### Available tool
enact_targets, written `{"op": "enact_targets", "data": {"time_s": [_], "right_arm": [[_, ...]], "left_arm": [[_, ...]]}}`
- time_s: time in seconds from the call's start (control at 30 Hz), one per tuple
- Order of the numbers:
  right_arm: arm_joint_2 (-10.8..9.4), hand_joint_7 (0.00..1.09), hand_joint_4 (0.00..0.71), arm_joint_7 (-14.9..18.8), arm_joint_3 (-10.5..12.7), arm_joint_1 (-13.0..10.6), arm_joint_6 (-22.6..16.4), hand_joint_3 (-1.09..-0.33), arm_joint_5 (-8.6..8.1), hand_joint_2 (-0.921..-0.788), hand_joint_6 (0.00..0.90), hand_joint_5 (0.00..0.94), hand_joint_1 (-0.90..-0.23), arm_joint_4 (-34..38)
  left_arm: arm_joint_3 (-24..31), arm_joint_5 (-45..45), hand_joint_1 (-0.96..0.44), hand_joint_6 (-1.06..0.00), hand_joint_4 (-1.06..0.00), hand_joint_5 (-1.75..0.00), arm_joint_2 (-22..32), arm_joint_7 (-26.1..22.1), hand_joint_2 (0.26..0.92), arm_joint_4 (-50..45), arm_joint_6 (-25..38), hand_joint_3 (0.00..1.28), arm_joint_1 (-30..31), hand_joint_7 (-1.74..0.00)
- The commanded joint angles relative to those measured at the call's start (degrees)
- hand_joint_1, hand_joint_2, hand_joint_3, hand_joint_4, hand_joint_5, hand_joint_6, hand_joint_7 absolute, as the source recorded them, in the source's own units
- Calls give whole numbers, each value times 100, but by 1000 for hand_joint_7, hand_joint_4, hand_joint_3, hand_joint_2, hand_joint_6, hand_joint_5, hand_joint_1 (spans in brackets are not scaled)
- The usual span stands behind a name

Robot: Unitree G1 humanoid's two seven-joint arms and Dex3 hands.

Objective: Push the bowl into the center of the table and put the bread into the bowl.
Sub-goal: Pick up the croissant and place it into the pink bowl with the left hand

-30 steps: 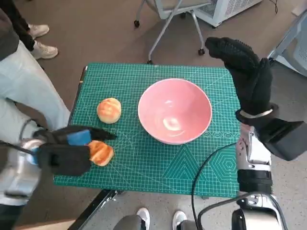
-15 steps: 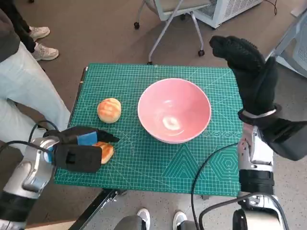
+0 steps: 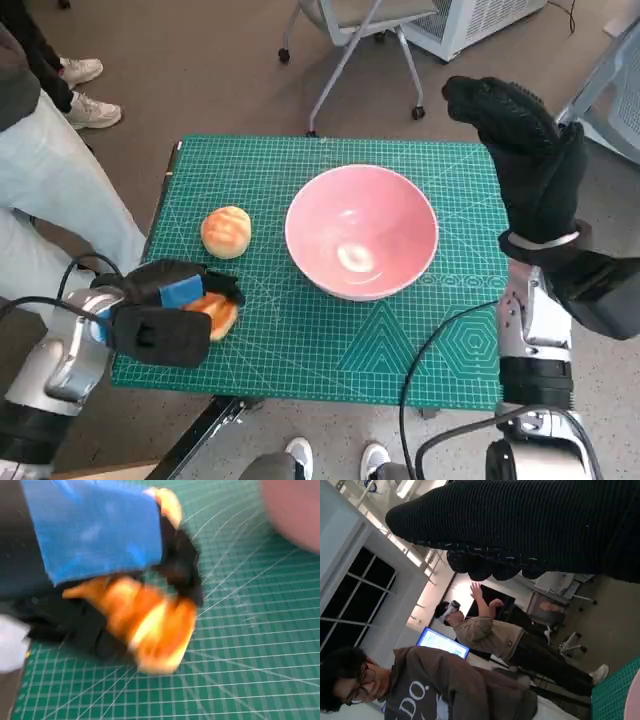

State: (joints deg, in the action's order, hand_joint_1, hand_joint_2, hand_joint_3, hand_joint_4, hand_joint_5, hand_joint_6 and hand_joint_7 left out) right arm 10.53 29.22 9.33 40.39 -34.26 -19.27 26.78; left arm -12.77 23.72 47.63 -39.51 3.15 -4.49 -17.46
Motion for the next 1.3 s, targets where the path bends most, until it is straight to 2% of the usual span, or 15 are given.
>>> {"op": "enact_targets", "data": {"time_s": [0.03, 0.27, 0.5, 0.83, 0.97, 1.3], "right_arm": [[-36, 548, 157, 3, 11, -123, 31, -697, 15, -921, 9, 1, -674, 68], [-19, 549, 156, 38, 32, -91, 25, -698, -13, -921, 8, 0, -674, 135], [-1, 548, 158, 91, 57, -84, 29, -694, -68, -921, 10, 1, -675, 149], [14, 544, 160, 83, 79, -62, -23, -690, -28, -921, 15, 2, -668, 211], [16, 541, 162, 59, 80, -87, -54, -689, -3, -921, 18, 2, -666, 195], [35, 524, 182, 36, 111, -171, -148, -684, 8, -921, 32, 10, -658, 208]], "left_arm": [[518, -393, 3, -651, -727, -1164, 203, -62, 919, -545, -102, 45, 75, -1102], [1192, -981, 3, -662, -789, -1066, 209, -127, 910, -1282, 57, 29, -166, -1123], [1471, -1248, 4, -703, -851, -986, -148, 241, 896, -1607, 227, 10, -807, -1089], [985, -1092, 3, -753, -872, -1025, -1100, 928, 884, -1278, -58, 6, -1990, -972], [656, -946, 2, -757, -853, -1066, -1531, 1146, 886, -751, -409, 10, -2475, -947], [-181, -445, 1, -710, -816, -1083, -2381, 1284, 903, 693, -711, 13, -3564, -1018]]}}
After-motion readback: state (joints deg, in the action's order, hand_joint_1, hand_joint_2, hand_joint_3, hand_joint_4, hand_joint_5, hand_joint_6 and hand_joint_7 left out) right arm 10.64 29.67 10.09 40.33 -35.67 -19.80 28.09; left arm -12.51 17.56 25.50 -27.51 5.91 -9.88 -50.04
